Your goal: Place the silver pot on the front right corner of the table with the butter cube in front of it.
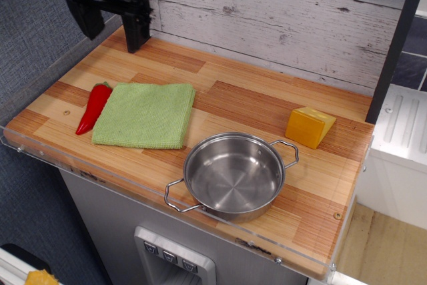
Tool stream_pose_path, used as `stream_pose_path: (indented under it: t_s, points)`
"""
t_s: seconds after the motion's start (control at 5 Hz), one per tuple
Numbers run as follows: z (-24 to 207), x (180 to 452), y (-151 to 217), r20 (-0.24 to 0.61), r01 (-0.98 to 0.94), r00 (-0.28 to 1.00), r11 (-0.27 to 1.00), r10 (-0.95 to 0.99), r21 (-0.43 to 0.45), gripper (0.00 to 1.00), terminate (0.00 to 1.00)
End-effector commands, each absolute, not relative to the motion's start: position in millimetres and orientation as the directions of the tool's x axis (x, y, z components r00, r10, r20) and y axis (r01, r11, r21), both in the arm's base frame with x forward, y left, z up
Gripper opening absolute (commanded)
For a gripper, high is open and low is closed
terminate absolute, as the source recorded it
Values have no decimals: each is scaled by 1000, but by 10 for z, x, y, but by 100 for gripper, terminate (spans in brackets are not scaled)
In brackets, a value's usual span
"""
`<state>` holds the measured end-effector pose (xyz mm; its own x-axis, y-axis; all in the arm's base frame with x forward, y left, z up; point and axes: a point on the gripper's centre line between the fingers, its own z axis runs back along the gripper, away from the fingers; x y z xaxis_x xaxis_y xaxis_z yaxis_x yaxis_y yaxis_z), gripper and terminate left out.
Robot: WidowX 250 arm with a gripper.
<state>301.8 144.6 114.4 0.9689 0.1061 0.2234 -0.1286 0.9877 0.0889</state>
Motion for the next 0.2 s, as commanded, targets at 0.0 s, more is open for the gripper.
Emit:
stream_pose_path:
  t_s: [0.0]
  points:
    - [1269, 3037, 1577, 258, -137, 961, 984, 104, 115, 100, 100]
